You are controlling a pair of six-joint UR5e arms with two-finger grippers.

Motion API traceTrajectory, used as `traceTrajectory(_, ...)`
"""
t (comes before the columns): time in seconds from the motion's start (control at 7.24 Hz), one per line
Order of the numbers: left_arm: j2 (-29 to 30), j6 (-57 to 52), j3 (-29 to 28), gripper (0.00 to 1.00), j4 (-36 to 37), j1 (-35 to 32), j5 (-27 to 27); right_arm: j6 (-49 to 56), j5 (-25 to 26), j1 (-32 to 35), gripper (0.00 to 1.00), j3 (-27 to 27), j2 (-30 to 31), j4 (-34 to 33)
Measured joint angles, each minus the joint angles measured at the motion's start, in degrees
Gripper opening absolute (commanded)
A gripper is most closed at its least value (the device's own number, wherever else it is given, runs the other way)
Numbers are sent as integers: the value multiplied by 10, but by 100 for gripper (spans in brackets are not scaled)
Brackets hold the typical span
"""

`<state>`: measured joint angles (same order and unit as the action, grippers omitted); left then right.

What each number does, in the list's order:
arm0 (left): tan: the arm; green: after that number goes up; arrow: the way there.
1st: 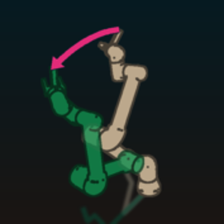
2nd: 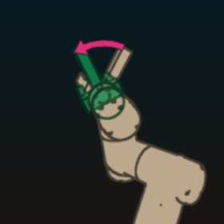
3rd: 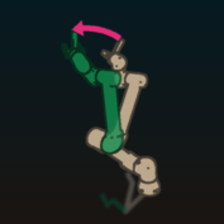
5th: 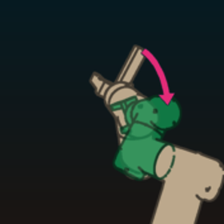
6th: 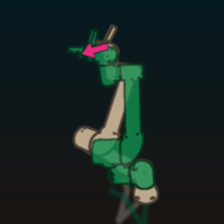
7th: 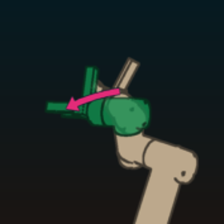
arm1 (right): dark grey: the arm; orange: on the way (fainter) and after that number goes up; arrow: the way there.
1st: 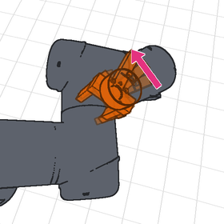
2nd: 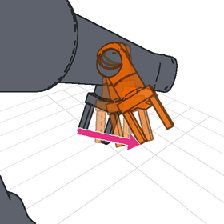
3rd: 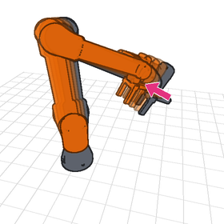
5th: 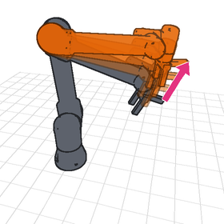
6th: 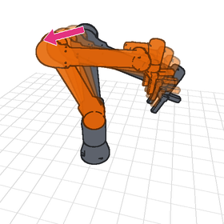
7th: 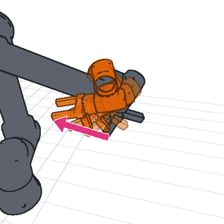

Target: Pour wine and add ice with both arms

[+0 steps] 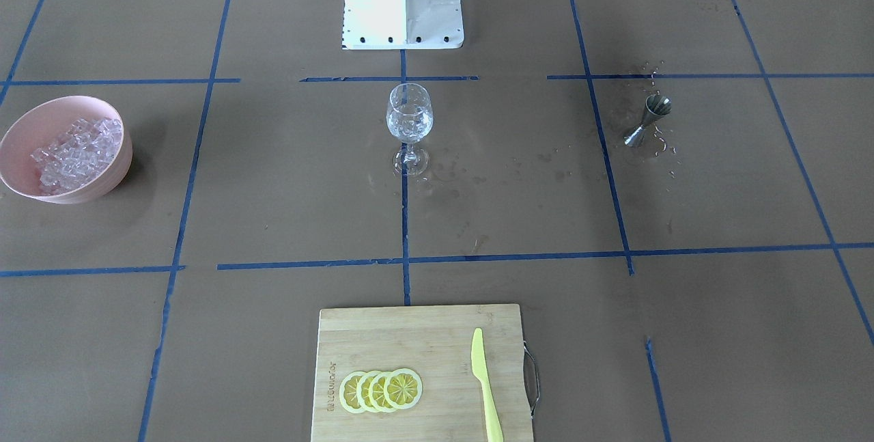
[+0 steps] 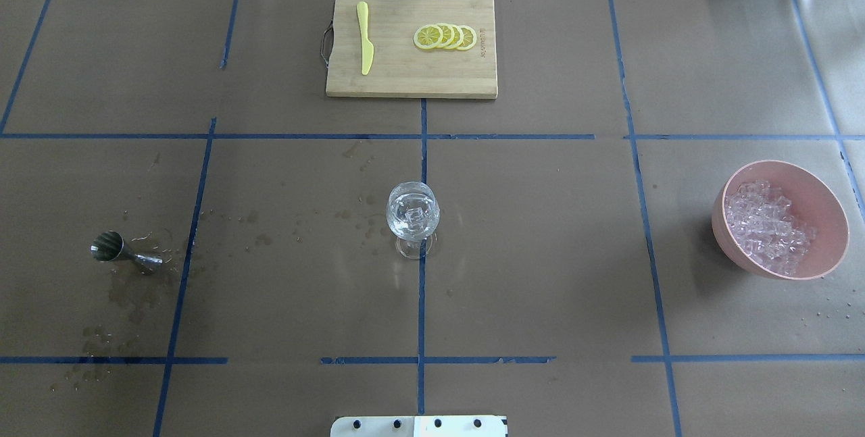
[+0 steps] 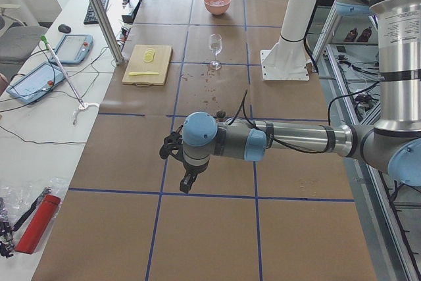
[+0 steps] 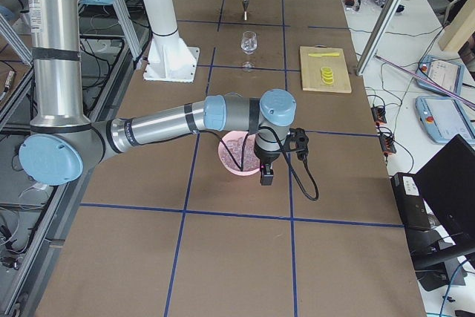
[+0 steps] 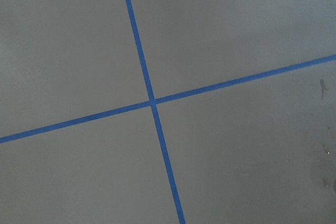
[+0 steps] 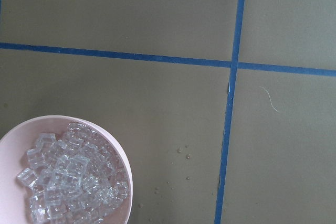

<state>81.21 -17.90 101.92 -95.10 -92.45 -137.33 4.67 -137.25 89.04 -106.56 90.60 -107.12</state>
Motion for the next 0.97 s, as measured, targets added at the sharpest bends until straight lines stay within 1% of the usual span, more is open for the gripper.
traceTrajectory(0.55,7,2,-5,100,-1,1,2,-3,0,0,100,11,-17,-1)
traceTrajectory(0.97,30,10,-17,100,2,1,22,-2,1,-3,100,15,-32,-6)
